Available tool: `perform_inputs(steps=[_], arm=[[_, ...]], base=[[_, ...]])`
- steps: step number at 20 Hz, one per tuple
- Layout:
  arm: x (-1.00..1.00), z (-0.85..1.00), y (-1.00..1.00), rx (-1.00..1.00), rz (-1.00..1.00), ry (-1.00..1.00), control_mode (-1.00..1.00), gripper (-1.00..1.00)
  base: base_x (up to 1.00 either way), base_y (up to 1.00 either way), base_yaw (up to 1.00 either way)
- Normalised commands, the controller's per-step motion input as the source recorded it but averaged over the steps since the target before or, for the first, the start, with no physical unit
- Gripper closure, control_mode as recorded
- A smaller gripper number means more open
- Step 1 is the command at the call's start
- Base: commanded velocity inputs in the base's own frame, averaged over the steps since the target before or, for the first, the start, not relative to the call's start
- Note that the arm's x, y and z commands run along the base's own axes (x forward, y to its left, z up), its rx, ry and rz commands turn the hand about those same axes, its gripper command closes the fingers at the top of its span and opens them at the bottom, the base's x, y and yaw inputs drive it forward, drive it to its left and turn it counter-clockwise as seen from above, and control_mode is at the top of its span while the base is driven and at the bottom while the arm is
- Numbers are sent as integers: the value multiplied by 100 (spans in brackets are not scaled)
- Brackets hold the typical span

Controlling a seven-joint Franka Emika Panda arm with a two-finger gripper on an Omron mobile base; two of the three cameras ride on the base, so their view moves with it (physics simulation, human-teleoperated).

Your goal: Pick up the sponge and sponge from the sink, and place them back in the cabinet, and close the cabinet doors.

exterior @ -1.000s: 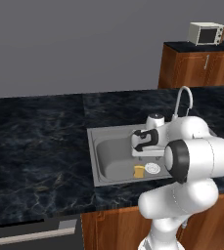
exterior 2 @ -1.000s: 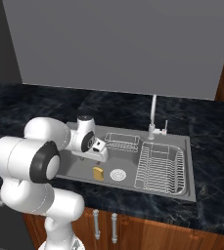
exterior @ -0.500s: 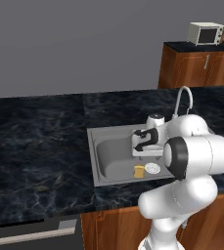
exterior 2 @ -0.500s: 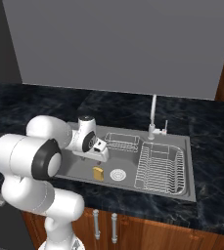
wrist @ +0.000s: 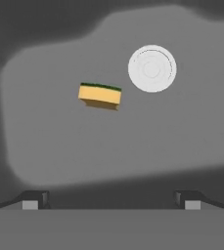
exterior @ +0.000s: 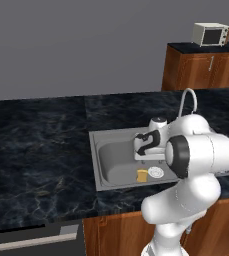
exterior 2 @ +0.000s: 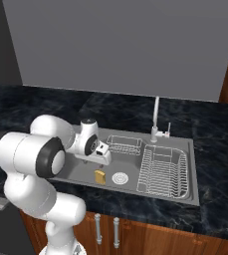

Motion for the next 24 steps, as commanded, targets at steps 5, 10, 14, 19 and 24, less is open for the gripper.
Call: perform_inputs(steps=[5, 10, 14, 19, 24], arm=[[16, -11, 0, 0, 0, 0, -100, -100], [16, -9, 0, 0, 0, 0, -100, -100], [18, -7, 0, 0, 0, 0, -100, -100], [19, -7, 0, 0, 0, 0, -100, -100], [16, -7, 0, 0, 0, 0, -100, -100]], base=[[0, 0, 0], [0, 0, 0], [0, 0, 0], [0, 0, 0], [0, 0, 0]])
